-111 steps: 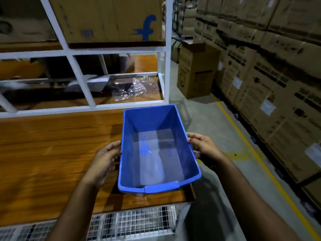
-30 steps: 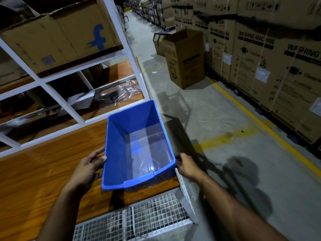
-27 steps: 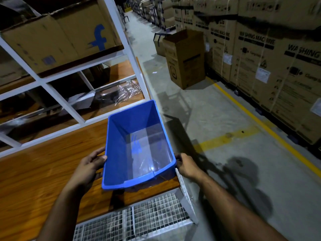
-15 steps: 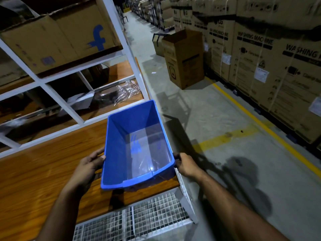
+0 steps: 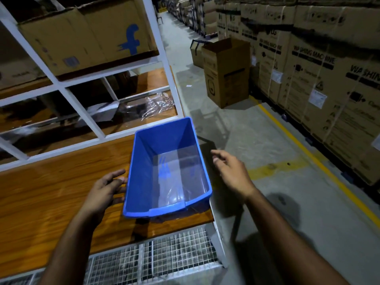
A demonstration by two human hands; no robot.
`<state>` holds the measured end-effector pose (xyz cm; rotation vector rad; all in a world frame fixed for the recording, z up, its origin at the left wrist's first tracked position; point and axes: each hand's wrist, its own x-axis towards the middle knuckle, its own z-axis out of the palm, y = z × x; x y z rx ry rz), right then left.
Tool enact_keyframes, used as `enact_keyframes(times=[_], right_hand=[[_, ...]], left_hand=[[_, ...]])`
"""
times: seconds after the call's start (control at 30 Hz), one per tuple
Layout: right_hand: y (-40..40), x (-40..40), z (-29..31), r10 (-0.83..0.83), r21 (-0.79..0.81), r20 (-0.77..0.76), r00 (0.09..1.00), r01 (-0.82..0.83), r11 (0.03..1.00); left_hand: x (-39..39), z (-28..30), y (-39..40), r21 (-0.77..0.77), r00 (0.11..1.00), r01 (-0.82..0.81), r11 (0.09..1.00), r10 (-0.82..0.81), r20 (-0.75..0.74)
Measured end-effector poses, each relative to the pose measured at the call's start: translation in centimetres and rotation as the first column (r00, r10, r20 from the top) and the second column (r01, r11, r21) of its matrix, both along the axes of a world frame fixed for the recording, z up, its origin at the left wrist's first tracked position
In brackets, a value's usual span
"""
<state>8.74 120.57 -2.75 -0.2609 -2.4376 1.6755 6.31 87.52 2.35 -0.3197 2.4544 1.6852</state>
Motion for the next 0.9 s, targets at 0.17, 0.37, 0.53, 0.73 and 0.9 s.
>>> enact_keyframes(times=[0.17, 0.37, 0.53, 0.73, 0.9], right_hand=[[-1.6, 1.0, 5.6, 0.092, 0.353, -0.192, 0.977, -0.019, 0.935], [-6.5, 1.1, 7.8, 0.427, 0.686, -0.045, 0.903, -0.282, 0.67], [-12.8, 0.4, 8.2, 0.528, 0.776, 0.042, 0.848, -0.361, 0.517], [-25.5, -1.1, 8.5, 0.646, 0.827, 0.081, 0.759, -0.413, 0.382], [-40.8, -1.2, 8.5, 0.719, 0.844, 0.063, 0.692, -0.421, 0.331]], left_hand=[[0.9, -0.2, -0.6, -0.1, 0.996, 0.001, 0.995, -0.009, -0.085], [3.4, 0.5, -2.8, -0.599, 0.932, 0.044, 0.8, -0.249, -0.264], [4.8, 0.7, -6.5, -0.679, 0.929, -0.053, 0.732, -0.214, -0.303], [6.5, -0.5, -17.0, -0.686, 0.938, -0.135, 0.715, -0.13, -0.321], [9.0, -1.2, -30.0, -0.632, 0.964, -0.178, 0.754, 0.005, -0.265]])
